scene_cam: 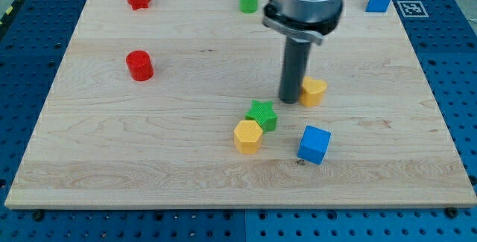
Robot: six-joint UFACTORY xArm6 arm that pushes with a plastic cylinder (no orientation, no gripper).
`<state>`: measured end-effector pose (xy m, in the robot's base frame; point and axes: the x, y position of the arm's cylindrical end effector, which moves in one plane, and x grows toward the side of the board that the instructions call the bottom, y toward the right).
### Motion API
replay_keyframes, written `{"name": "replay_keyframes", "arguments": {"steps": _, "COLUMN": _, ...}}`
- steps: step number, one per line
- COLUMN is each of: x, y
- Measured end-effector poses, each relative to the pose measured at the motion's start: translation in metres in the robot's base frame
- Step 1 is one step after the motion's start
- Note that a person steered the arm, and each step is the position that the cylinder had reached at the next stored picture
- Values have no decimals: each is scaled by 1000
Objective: Move the yellow heart to the center right of the board
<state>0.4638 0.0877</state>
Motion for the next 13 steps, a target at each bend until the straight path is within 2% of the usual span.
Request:
{"name": "replay_keyframes", "arguments": {"steps": 1, "x": 0, "y": 38}}
{"name": "replay_keyframes", "arguments": {"steps": 3, "x": 19, "y": 56}}
{"name": "replay_keyframes", "arguments": {"steps": 4, "x": 11, "y": 70}}
{"name": "replay_keyframes", "arguments": {"steps": 6, "x": -20, "y": 75}}
{"name": "replay_keyframes", "arguments": {"steps": 8, "x": -45, "y": 43}}
{"name": "replay_keyframes", "arguments": {"steps": 11, "x": -49, "y": 94}}
{"name": "replay_keyframes", "arguments": {"steps": 12, "x": -51, "y": 80}}
{"name": "replay_keyframes", "arguments": {"steps": 13, "x": -11, "y": 66}}
